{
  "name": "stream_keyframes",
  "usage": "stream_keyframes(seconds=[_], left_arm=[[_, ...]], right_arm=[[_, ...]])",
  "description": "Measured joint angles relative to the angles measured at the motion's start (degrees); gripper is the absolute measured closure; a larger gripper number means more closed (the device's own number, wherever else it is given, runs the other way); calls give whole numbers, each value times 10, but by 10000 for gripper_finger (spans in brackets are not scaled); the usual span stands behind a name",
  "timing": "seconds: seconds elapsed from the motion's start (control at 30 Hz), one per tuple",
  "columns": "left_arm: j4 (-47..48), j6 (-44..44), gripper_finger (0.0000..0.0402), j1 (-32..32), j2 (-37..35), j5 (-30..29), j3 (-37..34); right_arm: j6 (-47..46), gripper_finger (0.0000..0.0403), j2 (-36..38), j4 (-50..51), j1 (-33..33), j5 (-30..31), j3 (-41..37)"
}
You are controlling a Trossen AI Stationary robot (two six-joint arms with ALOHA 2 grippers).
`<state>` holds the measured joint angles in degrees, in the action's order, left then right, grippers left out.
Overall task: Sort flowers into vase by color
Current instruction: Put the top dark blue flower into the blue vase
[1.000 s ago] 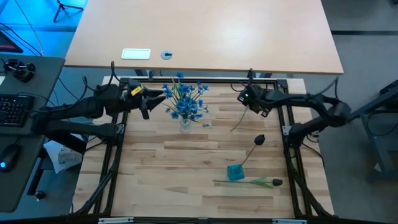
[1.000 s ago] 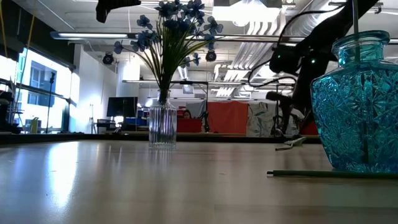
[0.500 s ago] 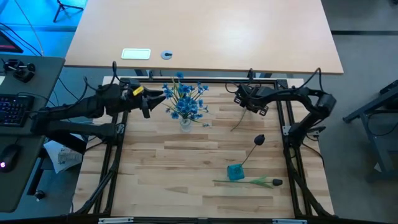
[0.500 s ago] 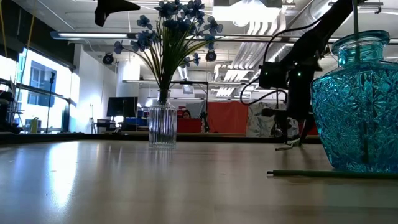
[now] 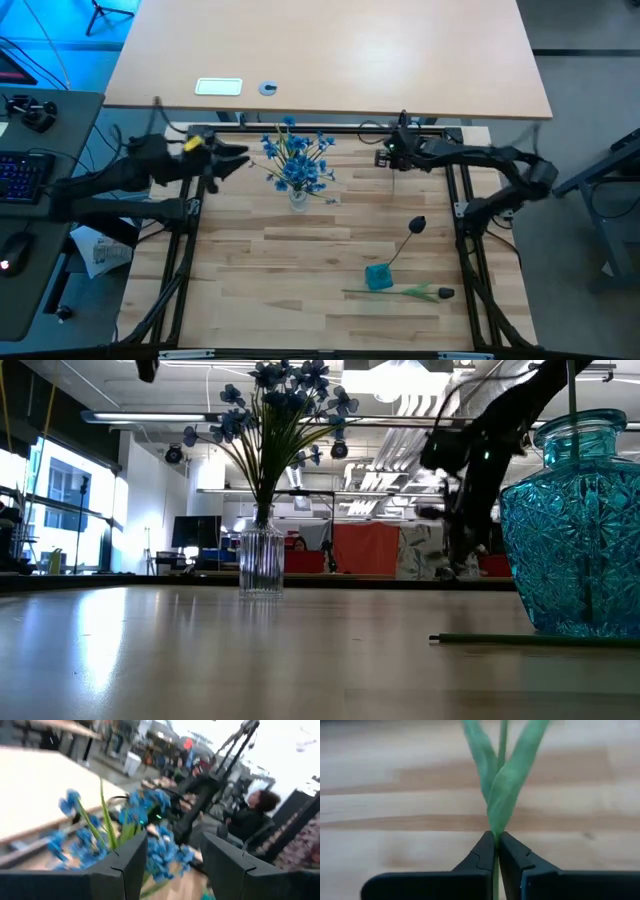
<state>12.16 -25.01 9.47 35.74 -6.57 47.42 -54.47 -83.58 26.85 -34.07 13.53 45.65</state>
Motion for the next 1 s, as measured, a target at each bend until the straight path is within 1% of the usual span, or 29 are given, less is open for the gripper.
stream_keyframes(seconds=[0.1, 0.23, 0.3, 0.4, 0.5, 0.6, 0.73, 0.87, 1.0], left_arm=[[0, 34, 230, 0, -36, -20, 0], [-2, 64, 230, 0, -71, -29, 1], [0, 73, 230, 0, -78, -29, 1], [1, 76, 230, 0, -78, -29, 1], [-1, 68, 230, 0, -69, -30, 1], [-9, 38, 230, 0, -52, -30, 0], [-68, 5, 230, -12, -21, -14, 0], [-123, -24, 230, -36, 24, -13, 0], [-155, -50, 230, -61, 70, -16, 0]], right_arm=[[59, 399, 84, -51, 31, -3, 0], [125, 400, 184, -143, 95, -16, 0], [153, 401, 220, -195, 131, -32, 0], [168, 402, 255, -271, 188, -35, 0], [189, 402, 269, -340, 251, -28, 1], [223, 402, 269, -391, 314, -20, 1], [266, 402, 270, -440, 394, -17, 1], [315, 402, 271, -501, 476, -7, 1], [366, 403, 271, -551, 552, -5, 1]])
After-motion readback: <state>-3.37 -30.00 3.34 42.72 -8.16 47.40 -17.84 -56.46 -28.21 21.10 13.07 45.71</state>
